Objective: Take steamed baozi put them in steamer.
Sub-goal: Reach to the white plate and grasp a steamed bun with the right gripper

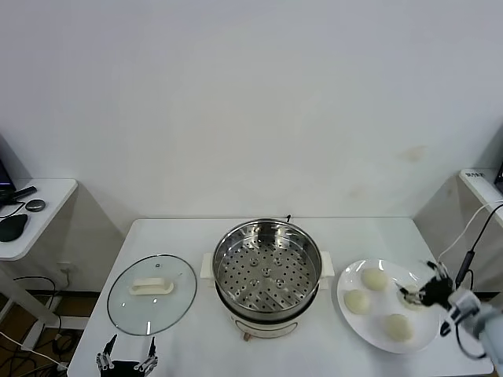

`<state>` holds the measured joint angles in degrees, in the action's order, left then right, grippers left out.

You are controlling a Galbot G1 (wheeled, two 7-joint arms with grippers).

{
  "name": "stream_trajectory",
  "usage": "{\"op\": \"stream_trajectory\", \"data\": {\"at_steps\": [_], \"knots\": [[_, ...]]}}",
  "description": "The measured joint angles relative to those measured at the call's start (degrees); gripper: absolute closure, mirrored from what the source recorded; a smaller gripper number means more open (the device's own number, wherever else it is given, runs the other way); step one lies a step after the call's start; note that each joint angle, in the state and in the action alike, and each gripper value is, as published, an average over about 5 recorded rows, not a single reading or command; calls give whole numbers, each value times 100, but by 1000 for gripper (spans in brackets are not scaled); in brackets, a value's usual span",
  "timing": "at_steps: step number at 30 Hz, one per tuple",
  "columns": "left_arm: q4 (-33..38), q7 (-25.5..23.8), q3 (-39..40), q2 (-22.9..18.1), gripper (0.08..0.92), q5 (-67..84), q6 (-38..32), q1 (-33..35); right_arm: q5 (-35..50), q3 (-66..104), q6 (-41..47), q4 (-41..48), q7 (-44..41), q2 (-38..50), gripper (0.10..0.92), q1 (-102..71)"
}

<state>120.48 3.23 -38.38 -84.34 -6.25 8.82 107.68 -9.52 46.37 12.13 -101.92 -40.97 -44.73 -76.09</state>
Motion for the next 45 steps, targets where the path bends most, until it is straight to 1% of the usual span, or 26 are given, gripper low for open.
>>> {"op": "stream_trajectory", "data": {"at_steps": [4,8,13,18,28,45], "knots": [[1,13,-48,-30,177,-6,-6,14,-452,-839,-356,578,-841,538,203,1066],[-16,30,-83,-61,177,-1,-14,13,-763,-1885,-669,1140,-1526,865,203,2153],[-57,27,-101,-70,177,5,-16,-13,-1115,-3162,-1034,1792,-2174,975,203,3380],[-113,26,-131,-75,177,11,-15,-30,-1416,-4148,-1360,2380,-2616,853,203,4333],[-164,26,-163,-127,177,-3,-13,-15,-1791,-5118,-1644,3189,-2962,451,203,5170],[-199,12,-189,-115,177,-21,-4,-48,-2007,-5550,-1750,3637,-3103,105,203,5445]]}}
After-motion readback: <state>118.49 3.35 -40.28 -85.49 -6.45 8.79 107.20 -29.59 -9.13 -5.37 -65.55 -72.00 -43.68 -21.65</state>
